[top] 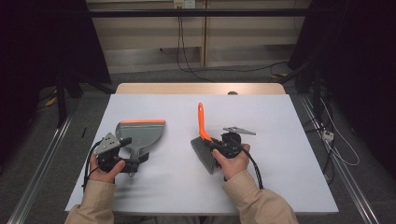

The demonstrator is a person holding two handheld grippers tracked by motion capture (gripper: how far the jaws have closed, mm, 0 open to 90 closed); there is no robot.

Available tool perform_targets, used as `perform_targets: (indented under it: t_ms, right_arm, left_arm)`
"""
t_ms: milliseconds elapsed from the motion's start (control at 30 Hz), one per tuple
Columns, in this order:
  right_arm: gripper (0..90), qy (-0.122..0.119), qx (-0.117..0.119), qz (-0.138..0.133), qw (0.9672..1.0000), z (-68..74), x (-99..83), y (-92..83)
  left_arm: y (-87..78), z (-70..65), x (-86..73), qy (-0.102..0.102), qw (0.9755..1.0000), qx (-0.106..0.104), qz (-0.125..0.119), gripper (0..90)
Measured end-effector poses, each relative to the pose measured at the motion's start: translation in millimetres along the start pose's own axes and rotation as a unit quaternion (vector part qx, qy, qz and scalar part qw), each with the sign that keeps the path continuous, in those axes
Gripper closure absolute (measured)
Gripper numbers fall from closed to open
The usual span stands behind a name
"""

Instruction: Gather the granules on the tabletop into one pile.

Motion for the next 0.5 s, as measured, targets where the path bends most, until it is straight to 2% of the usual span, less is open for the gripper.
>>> perform_targets:
  t_ms: [133,500]
  right_arm:
    - [70.8,0.009,-0.006,-0.002,0.9999,-2.9,-0.5,-2.6]
    - [70.8,0.012,-0.013,-0.007,0.9998,-9.2,-1.9,-8.9]
  left_arm:
    - [-0.1,-0.1,0.1,0.000,1.0000,0.000,0.000,5.6]
    - [0.5,-0.8,0.3,-0.001,1.0000,-0.001,-0.001,5.6]
Point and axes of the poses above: each handheld gripper's, and its own axes: y roughly forward along the jaws, x roughly out of its top, z roughly to its left, the point moved 7 cm from there along y, roughly forward along the jaws, and after that the axes turned 11 degrees about z, right-handed, at the moved point
